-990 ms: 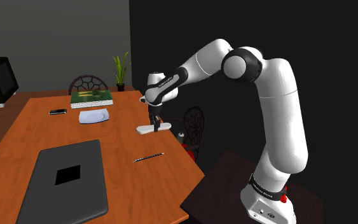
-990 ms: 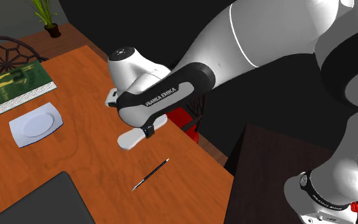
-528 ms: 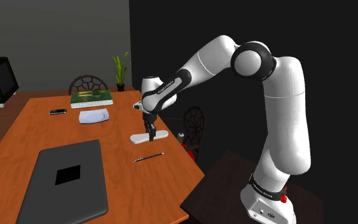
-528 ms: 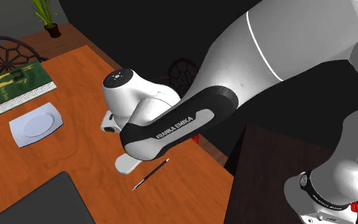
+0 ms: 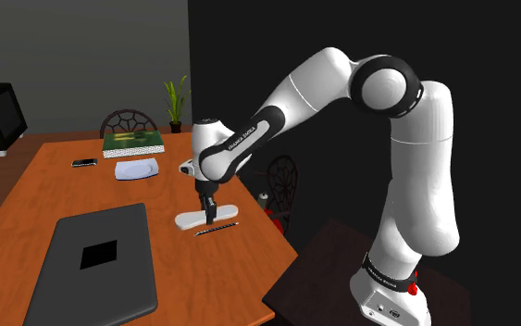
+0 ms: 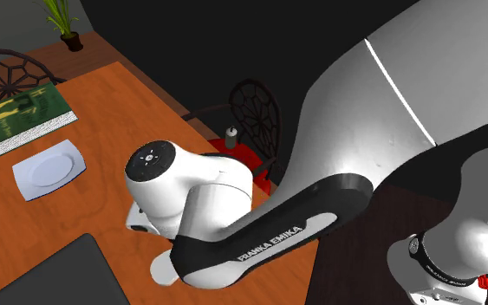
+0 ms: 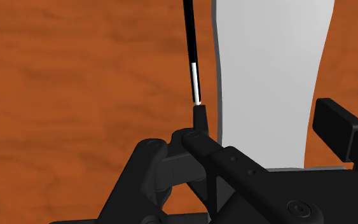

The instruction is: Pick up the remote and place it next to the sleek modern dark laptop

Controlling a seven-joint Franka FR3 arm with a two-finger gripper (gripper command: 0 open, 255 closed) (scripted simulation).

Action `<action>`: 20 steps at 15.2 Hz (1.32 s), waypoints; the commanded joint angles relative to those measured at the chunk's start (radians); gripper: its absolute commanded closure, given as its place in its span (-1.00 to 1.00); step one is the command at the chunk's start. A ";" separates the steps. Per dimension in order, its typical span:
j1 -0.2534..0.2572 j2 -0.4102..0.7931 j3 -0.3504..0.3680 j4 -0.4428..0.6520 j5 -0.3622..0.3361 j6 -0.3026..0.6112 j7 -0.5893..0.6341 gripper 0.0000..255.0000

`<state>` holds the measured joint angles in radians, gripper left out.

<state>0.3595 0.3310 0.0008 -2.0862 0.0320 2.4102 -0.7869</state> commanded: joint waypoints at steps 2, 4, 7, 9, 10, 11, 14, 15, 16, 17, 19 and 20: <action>0.047 -0.020 0.019 -0.032 -0.008 0.014 0.072 1.00; 0.080 -0.025 0.032 -0.039 -0.013 0.018 0.122 1.00; 0.129 -0.026 0.052 -0.042 -0.022 0.020 0.197 1.00; 0.161 -0.023 0.066 -0.038 -0.028 0.020 0.247 1.00; 0.178 -0.021 0.072 -0.034 -0.032 0.019 0.272 1.00; 0.195 -0.017 0.078 -0.029 -0.035 0.018 0.297 1.00; 0.244 -0.003 0.097 -0.007 -0.046 0.011 0.372 1.00; 0.261 0.004 0.102 0.003 -0.049 0.008 0.396 1.00; 0.278 0.011 0.108 0.013 -0.053 0.005 0.421 1.00; 0.294 0.018 0.114 0.025 -0.057 0.001 0.445 1.00; 0.328 0.036 0.124 0.053 -0.066 -0.008 0.494 1.00; 0.345 0.046 0.129 0.068 -0.070 -0.014 0.517 1.00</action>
<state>0.6868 0.3608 0.1250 -2.0395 -0.0328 2.4013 -0.2953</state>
